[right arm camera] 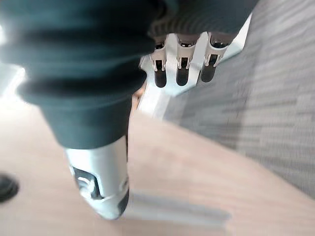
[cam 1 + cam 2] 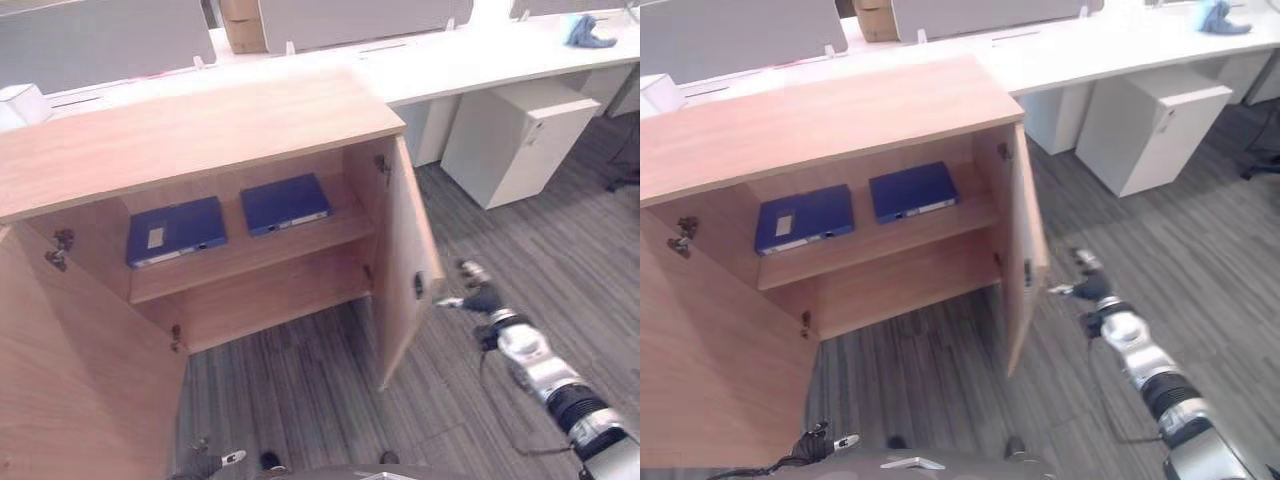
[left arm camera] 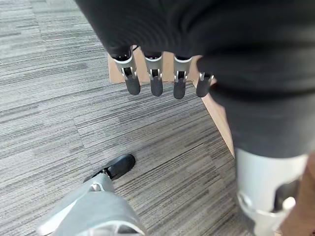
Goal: Put the empty folder in the office cabinet
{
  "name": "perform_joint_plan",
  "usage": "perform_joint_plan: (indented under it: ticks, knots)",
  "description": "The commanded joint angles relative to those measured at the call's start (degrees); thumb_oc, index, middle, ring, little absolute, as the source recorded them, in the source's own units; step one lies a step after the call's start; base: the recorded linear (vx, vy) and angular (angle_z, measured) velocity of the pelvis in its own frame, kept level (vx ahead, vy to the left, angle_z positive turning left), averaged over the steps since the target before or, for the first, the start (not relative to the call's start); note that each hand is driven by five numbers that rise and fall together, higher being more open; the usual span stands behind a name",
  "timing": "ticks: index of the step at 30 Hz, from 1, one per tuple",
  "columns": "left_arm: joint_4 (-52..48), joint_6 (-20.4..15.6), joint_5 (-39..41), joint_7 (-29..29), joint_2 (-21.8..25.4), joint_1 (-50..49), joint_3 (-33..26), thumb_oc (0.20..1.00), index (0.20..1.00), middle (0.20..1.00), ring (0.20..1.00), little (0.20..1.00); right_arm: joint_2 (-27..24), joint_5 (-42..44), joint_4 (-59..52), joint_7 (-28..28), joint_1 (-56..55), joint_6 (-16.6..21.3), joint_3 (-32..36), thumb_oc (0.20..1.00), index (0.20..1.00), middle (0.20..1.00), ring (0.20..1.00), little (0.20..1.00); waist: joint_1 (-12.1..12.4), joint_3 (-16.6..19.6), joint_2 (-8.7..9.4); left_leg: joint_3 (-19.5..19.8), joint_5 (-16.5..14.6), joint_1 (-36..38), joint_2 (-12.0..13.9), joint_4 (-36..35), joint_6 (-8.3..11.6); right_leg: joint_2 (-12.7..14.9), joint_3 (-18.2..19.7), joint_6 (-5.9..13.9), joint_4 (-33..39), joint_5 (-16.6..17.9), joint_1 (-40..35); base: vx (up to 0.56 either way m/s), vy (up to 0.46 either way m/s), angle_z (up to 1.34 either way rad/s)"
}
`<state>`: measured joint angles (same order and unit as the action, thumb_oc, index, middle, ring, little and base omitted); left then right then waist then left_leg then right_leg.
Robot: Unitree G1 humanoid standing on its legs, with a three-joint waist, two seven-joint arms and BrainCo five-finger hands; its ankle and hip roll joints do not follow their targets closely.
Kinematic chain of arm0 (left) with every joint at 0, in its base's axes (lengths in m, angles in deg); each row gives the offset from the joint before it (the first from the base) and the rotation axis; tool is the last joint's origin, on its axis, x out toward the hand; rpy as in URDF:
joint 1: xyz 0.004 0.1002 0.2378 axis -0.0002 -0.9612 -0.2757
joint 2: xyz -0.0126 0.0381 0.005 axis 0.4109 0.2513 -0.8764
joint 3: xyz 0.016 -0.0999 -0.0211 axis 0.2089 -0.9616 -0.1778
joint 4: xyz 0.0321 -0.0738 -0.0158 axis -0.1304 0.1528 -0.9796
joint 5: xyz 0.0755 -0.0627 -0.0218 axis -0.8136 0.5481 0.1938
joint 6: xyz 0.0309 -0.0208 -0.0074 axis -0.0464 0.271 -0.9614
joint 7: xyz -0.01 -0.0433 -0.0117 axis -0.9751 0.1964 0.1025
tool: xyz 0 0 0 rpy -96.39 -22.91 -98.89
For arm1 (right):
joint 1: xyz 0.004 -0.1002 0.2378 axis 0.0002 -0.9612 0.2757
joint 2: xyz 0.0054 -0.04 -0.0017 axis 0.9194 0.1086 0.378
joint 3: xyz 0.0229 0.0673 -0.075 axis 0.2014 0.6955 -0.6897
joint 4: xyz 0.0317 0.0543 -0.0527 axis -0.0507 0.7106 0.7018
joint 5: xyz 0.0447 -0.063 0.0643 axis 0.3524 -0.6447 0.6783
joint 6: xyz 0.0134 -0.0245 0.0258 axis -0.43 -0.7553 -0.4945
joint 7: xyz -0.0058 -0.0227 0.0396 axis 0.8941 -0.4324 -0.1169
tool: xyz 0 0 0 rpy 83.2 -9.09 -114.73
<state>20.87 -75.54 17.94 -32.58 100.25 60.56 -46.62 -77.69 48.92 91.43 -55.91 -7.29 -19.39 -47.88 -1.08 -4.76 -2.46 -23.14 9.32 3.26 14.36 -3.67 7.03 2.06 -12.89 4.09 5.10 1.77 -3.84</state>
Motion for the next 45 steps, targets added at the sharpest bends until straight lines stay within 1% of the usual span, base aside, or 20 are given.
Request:
perform_joint_plan:
  ticks: [1,4,9,10,15,16,17,18,22,27,28,30,33,34,35,38,40,41,42,45]
  knots:
    - [2.2,-0.9,-2.1,-1.6,2.1,1.6,0.4,1.000,1.000,1.000,1.000,1.000,0.2,-3.2,-0.6,-1.7,4.1,3.6,-0.5,1.000,1.000,1.000,1.000,1.000,1.7,1.5,0.88,1.9,2.0,-3.5,1.2,-0.9,3.26,2.4,-0.1,2.39,-0.1,-0.7,1.3,0.00,0.000,0.00]
    - [1.9,-1.1,-1.9,-2.0,2.2,1.7,0.2,1.000,1.000,1.000,1.000,1.000,2.0,-4.9,-0.4,-1.9,4.9,3.6,-2.9,1.000,1.000,1.000,1.000,1.000,2.2,1.9,1.40,2.1,1.9,-3.3,1.4,-0.9,3.30,2.3,-0.4,2.39,-0.1,-0.7,1.1,0.00,0.000,0.00]
    - [0.0,-1.5,0.9,-2.9,2.8,2.0,0.0,1.000,1.000,1.000,1.000,1.000,7.6,-7.1,1.1,-0.2,9.7,2.8,-5.8,1.000,1.000,1.000,1.000,1.000,5.1,2.2,1.96,4.3,1.6,-3.7,0.8,-1.3,2.88,2.9,-2.4,2.42,-0.1,-0.8,-0.2,0.03,0.030,0.10]
    - [0.0,-1.5,0.9,-2.9,2.8,2.0,0.0,1.000,1.000,1.000,1.000,1.000,7.6,-7.1,1.1,-0.2,9.7,2.8,-5.8,1.000,1.000,1.000,1.000,1.000,5.1,2.2,1.96,4.3,1.6,-3.7,0.8,-1.3,2.88,2.9,-2.4,2.42,-0.1,-0.8,-0.2,0.02,0.022,0.25]
    - [-0.1,-1.4,3.0,-3.9,4.3,1.4,-0.7,1.000,1.000,1.000,1.000,1.000,13.5,-8.8,7.2,3.2,17.6,1.7,-6.8,1.000,1.000,1.000,1.000,1.000,10.0,2.7,2.02,8.0,1.5,-5.0,-0.6,-1.3,2.32,3.4,-5.6,2.22,-0.1,-1.2,-1.7,0.04,0.036,0.42]
    - [-0.7,-2.2,3.1,-3.6,5.3,-0.3,-1.1,1.000,1.000,1.000,1.000,1.000,13.8,-9.0,9.4,4.9,19.2,1.5,-6.2,1.000,1.000,1.000,1.000,1.000,11.9,2.5,2.18,9.3,1.5,-5.2,-1.1,-1.3,2.23,3.6,-6.6,2.23,-0.1,-1.3,-2.3,0.00,0.016,0.54]
    - [-0.7,-2.2,3.1,-3.6,5.3,-0.3,-1.1,1.000,1.000,1.000,1.000,1.000,13.8,-9.0,9.5,4.9,19.3,1.6,-6.2,1.000,1.000,1.000,1.000,1.000,11.8,2.7,2.19,9.3,1.7,-5.5,-1.1,-1.3,2.17,3.6,-6.6,2.21,-0.1,-1.1,-2.0,0.00,0.008,0.54]
    - [-0.8,-1.5,3.3,-3.4,6.0,-0.9,-2.0,1.000,1.000,1.000,1.000,1.000,13.7,-9.0,9.1,5.7,19.4,1.9,-4.9,1.000,1.000,1.000,1.000,1.000,12.6,2.5,2.06,9.9,1.7,-5.5,-1.4,-1.3,2.22,3.7,-7.2,2.20,-0.1,-1.2,-2.4,-0.02,0.012,0.46]
    - [-1.2,-2.5,3.1,-4.7,7.6,0.6,-3.2,1.000,1.000,1.000,1.000,1.000,14.6,-10.6,10.6,7.2,16.6,1.7,-3.0,1.000,1.000,1.000,1.000,1.000,12.8,2.7,2.01,10.7,1.8,-5.9,-1.9,-1.3,1.93,3.8,-8.0,1.98,-0.1,-1.3,-2.6,-0.02,0.019,0.31]
    - [-3.9,-3.2,4.0,-6.6,9.0,-0.6,-7.1,1.000,1.000,1.000,1.000,1.000,11.2,-12.0,10.3,7.0,9.7,1.8,-0.9,1.000,1.000,1.000,1.000,1.000,13.2,2.9,2.02,11.5,2.2,-5.9,-2.0,-1.3,1.96,3.8,-8.8,1.88,-0.1,-1.7,-3.4,-0.01,-0.013,0.04]
    - [-6.0,-3.8,5.3,-8.2,10.4,-1.6,-11.2,1.000,1.000,1.000,1.000,1.000,8.9,-13.1,9.4,6.5,3.9,2.0,1.0,1.000,1.000,1.000,1.000,1.000,13.7,2.5,1.82,12.2,2.9,-6.4,-2.1,-0.7,2.15,3.7,-9.3,1.72,-0.1,-2.3,-3.8,-0.04,-0.043,0.07]
    - [-7.8,-4.6,7.2,-9.7,11.6,-3.4,-16.3,1.000,1.000,1.000,1.000,1.000,7.6,-14.4,8.5,5.9,-2.0,2.1,2.8,1.000,1.000,1.000,1.000,1.000,13.9,2.1,1.86,13.0,3.0,-6.3,-2.2,-0.2,2.24,3.7,-9.5,1.77,-0.1,-2.6,-4.3,-0.04,-0.040,0.11]
    - [-10.1,-6.6,8.5,-11.8,14.5,-4.4,-21.9,1.000,1.000,1.000,1.000,1.000,7.7,-15.6,11.4,5.2,-9.3,2.2,5.4,1.000,1.000,1.000,1.000,1.000,14.0,1.3,2.24,15.3,2.0,-6.2,-2.5,0.8,2.56,4.1,-9.4,1.86,-0.1,-2.6,-4.3,-0.05,0.023,0.07]
    - [-10.6,-7.5,10.0,-13.4,16.9,-3.4,-25.1,1.000,1.000,1.000,1.000,1.000,9.0,-15.8,14.1,5.0,-13.5,2.3,6.8,1.000,1.000,1.000,1.000,1.000,13.8,0.7,2.94,15.9,0.7,-7.0,-2.2,2.9,2.39,4.9,-10.0,2.05,-0.1,-1.7,-3.8,-0.11,0.052,-0.02]
    - [-10.6,-7.5,10.0,-13.4,16.9,-3.4,-25.1,1.000,1.000,1.000,1.000,1.000,9.0,-15.8,14.1,5.0,-13.5,2.3,6.8,1.000,1.000,1.000,1.000,1.000,13.8,0.7,2.94,15.9,0.7,-7.0,-2.2,2.9,2.39,4.9,-10.0,2.05,-0.1,-1.7,-3.8,-0.13,0.052,0.03]
    - [-9.3,-7.9,10.2,-16.1,18.4,-3.1,-28.1,1.000,1.000,1.000,1.000,1.000,10.4,-16.8,16.6,4.5,-18.9,1.9,8.0,1.000,1.000,1.000,1.000,1.000,12.2,0.5,3.45,15.9,-2.1,-5.0,-1.7,3.6,2.41,5.9,-10.5,2.41,-0.5,-0.8,-3.0,-0.10,0.098,0.01]
    - [-9.5,-8.0,10.1,-16.8,18.3,-3.6,-28.8,1.000,1.000,1.000,1.000,1.000,11.1,-17.9,17.4,4.5,-21.4,1.4,8.7,1.000,1.000,1.000,1.000,1.000,11.1,1.2,3.05,16.1,-2.3,-3.7,-1.6,2.4,2.68,6.1,-10.6,2.79,-0.6,-0.6,-2.5,-0.04,0.133,-0.11]
    - [-9.5,-8.0,10.1,-16.8,18.3,-3.6,-28.8,1.000,1.000,1.000,1.000,1.000,11.1,-17.9,17.4,4.5,-21.4,1.4,8.7,1.000,1.000,1.000,1.000,1.000,11.1,1.2,3.05,16.1,-2.3,-3.7,-1.6,2.4,2.68,6.1,-10.6,2.79,-0.6,-0.6,-2.5,-0.03,0.177,-0.01]
    - [-9.8,-8.0,10.5,-16.6,18.5,-3.6,-29.3,1.000,1.000,1.000,1.000,1.000,11.3,-18.5,17.9,3.9,-23.0,1.0,9.3,1.000,1.000,1.000,1.000,1.000,9.9,1.5,2.82,15.7,-2.8,-3.0,-1.7,0.9,2.70,6.4,-10.6,3.18,-0.7,-0.2,-2.2,0.00,0.176,0.10]
    - [-8.6,-7.9,9.8,-16.3,21.2,-3.5,-30.4,1.000,1.000,1.000,1.000,1.000,11.5,-18.6,17.1,3.0,-24.9,0.6,9.7,1.000,1.000,1.000,1.000,1.000,8.8,1.9,3.35,14.6,-3.4,-2.0,-2.4,-0.4,2.32,7.6,-9.7,4.21,-0.7,1.1,-1.6,-0.01,0.203,0.05]
